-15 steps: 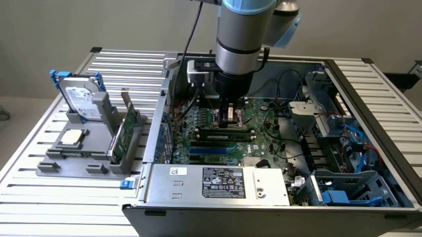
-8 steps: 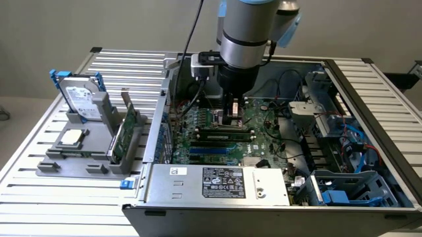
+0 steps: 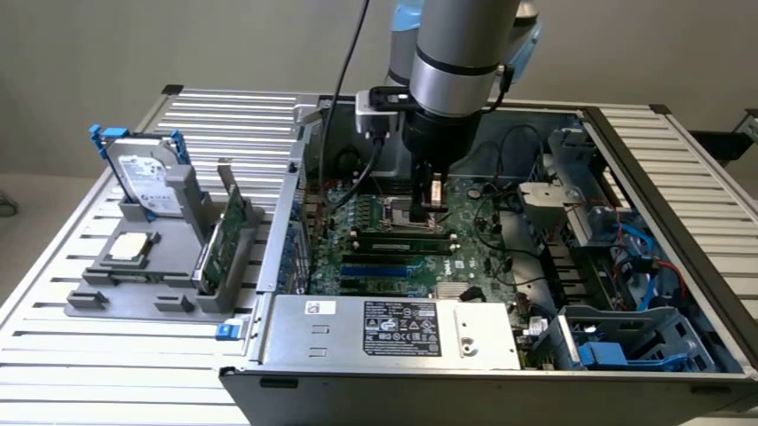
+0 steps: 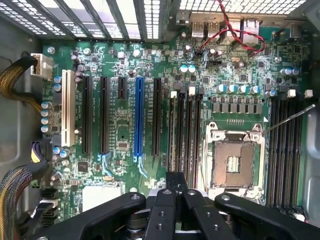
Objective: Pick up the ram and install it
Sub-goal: 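Press down the ram until it locks into place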
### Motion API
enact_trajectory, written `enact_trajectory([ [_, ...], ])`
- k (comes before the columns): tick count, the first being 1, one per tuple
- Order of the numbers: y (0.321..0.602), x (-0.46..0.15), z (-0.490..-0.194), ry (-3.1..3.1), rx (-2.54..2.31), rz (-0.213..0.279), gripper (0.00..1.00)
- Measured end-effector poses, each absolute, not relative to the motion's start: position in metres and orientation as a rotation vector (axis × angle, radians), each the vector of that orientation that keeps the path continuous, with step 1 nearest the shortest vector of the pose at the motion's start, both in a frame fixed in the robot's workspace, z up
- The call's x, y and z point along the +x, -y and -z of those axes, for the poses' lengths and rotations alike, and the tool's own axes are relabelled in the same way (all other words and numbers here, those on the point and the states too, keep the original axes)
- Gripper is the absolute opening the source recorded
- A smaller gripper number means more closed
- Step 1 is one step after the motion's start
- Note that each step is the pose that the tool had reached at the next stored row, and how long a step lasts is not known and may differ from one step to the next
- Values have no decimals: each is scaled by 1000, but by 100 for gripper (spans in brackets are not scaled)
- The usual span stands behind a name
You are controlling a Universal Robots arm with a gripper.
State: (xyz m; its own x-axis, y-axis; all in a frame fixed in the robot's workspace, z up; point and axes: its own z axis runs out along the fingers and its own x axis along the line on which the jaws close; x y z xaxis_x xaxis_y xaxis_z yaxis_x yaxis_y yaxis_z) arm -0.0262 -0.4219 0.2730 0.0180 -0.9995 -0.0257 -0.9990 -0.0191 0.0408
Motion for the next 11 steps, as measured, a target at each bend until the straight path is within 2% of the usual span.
enact_trajectory([
  [11,424,-25,-274,2193,2232,75,11],
])
